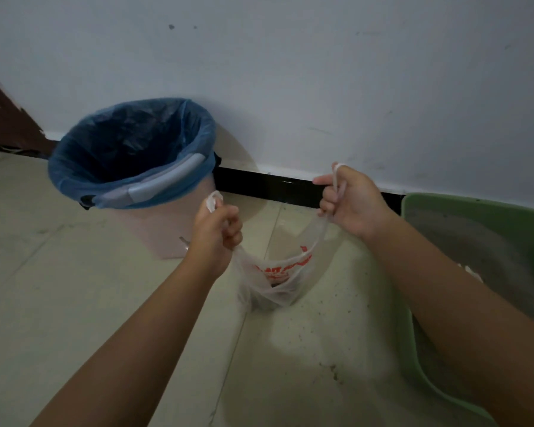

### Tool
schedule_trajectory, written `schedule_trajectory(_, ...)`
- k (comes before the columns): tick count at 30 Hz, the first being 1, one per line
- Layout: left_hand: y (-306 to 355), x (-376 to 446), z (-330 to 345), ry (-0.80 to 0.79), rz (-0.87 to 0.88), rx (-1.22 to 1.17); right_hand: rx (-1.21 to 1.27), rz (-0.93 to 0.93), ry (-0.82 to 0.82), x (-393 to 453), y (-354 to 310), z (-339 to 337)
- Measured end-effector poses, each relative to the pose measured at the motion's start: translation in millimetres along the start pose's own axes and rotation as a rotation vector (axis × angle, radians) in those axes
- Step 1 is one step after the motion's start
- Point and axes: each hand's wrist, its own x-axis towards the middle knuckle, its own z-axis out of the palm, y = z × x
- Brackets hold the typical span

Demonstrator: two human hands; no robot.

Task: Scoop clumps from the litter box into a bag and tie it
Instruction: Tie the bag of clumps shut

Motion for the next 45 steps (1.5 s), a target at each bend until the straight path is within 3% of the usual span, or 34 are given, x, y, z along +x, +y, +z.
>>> schedule_trajectory(4, -13.8, -6.0, -13.0, 0.042, -0.045, -0.248, 0.113, -0.116, 0.113, 1.2, 22.7, -6.7)
schedule_trajectory(6, -20.5, -6.4, -24.0, 0.126, -0.049, -0.309, 0.252, -0.174, 0.098, -2.8, 34.4, -11.9)
schedule_trajectory(7, -25.3, -9.3, -28.2, 0.145, -0.051, -0.299, 0.188, -0.181, 0.078, -5.3, 42.8, -15.8)
schedule_trajectory(10, -48.1, -19.1, -42.3, 0.15, -0.069, 0.033, -0.522, -0.15, 0.063, -17.8, 74.5, -19.7)
schedule_trajectory(11, -60.2, -24.1, -47.8, 0.113, -0.076, 0.18, -0.649, -0.119, 0.035, -20.9, 85.5, -19.9)
schedule_trajectory(15, -80.7, -41.5, -45.8, -0.149, -0.101, 0.596, -0.657, -0.048, -0.013, -18.0, 104.7, -18.9)
schedule_trajectory(19, -82.6, -47.1, -42.0, -0.258, 0.122, 0.861, -0.485, 0.018, 0.068, -11.0, 103.3, -16.2)
schedule_trajectory(22, -83.1, -51.7, -52.2, -0.434, 0.434, 1.056, -0.416, 0.032, 0.078, -9.9, 98.9, -16.2)
schedule_trajectory(28, -93.2, -38.4, -77.2, -0.601, 0.94, 1.266, -0.276, 0.088, 0.176, 0.4, 100.2, -22.0)
schedule_trajectory(32, -101.3, -40.8, -64.7, -0.631, 1.045, 1.271, -0.213, 0.156, 0.224, 0.6, 98.0, -22.2)
schedule_trajectory(35, -105.1, -40.2, -44.1, -0.539, 0.915, 1.166, -0.168, 0.145, 0.244, 0.2, 95.7, -25.3)
schedule_trajectory(38, -85.5, -48.2, -18.6, -0.289, 0.319, 0.897, -0.12, 0.075, 0.172, -2.0, 94.8, -32.7)
schedule_trajectory(40, -75.2, -46.0, -9.5, -0.117, 0.082, 0.636, -0.03, 0.031, 0.137, -2.1, 96.4, -37.3)
schedule_trajectory(42, -66.5, -37.8, -2.6, 0.004, -0.046, 0.391, -0.047, 0.054, 0.167, -0.8, 98.7, -38.0)
schedule_trajectory(45, -57.9, -29.5, 3.1, 0.097, -0.152, 0.137, -0.307, 0.094, 0.267, 4.4, 106.7, -33.8)
